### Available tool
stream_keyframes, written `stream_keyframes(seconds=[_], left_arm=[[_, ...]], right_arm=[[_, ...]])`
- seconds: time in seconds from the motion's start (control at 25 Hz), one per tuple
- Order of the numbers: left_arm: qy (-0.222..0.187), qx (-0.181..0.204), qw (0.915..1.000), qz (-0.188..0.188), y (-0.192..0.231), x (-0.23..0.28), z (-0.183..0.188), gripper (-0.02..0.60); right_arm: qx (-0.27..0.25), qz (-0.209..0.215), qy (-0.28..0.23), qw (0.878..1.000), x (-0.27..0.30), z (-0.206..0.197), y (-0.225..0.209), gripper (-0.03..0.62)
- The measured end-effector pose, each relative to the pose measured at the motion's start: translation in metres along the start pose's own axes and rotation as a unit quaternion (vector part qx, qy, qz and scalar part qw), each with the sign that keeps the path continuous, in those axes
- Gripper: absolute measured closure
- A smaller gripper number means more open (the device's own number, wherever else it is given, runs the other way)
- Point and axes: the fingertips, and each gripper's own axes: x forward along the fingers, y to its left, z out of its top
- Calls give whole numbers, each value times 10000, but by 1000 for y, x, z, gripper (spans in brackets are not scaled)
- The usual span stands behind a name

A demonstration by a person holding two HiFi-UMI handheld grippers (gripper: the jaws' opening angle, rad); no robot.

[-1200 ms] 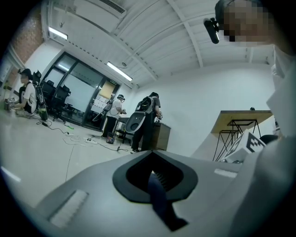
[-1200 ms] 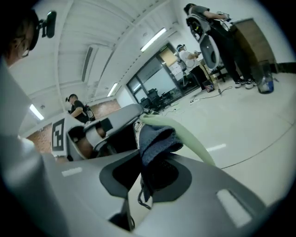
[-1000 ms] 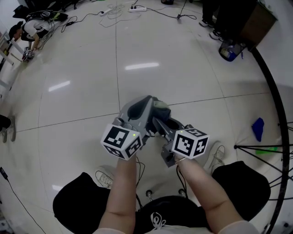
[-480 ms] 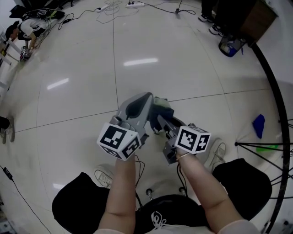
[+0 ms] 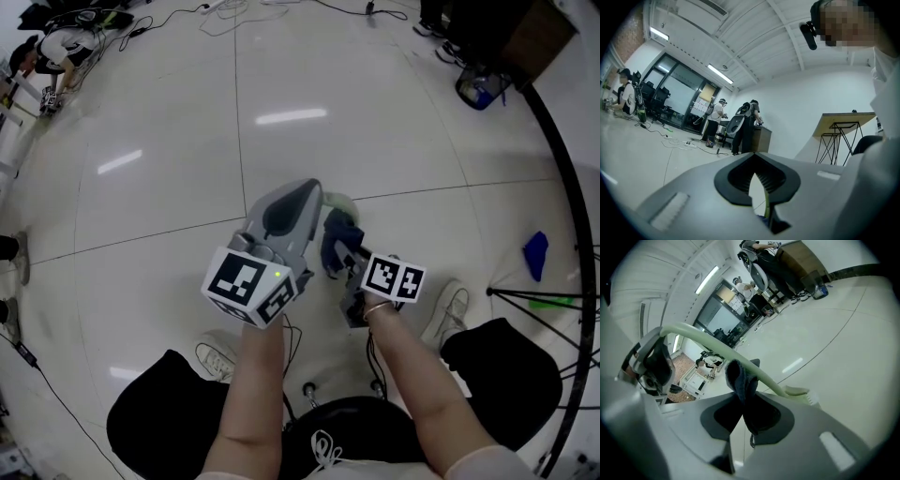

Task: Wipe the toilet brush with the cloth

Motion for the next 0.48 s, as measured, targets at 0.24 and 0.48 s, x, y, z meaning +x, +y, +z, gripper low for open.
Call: stream_keyframes(seconds=[0.24,0.48], left_arm=[[-16,-17,10000,-21,-2,1,1,575],[-41,-60,10000,30,2,-1,1,575]], right_arm=[[356,-305,144,9988,14,-27,-33,526],[445,-226,275,9984,17,-37,-35,526]])
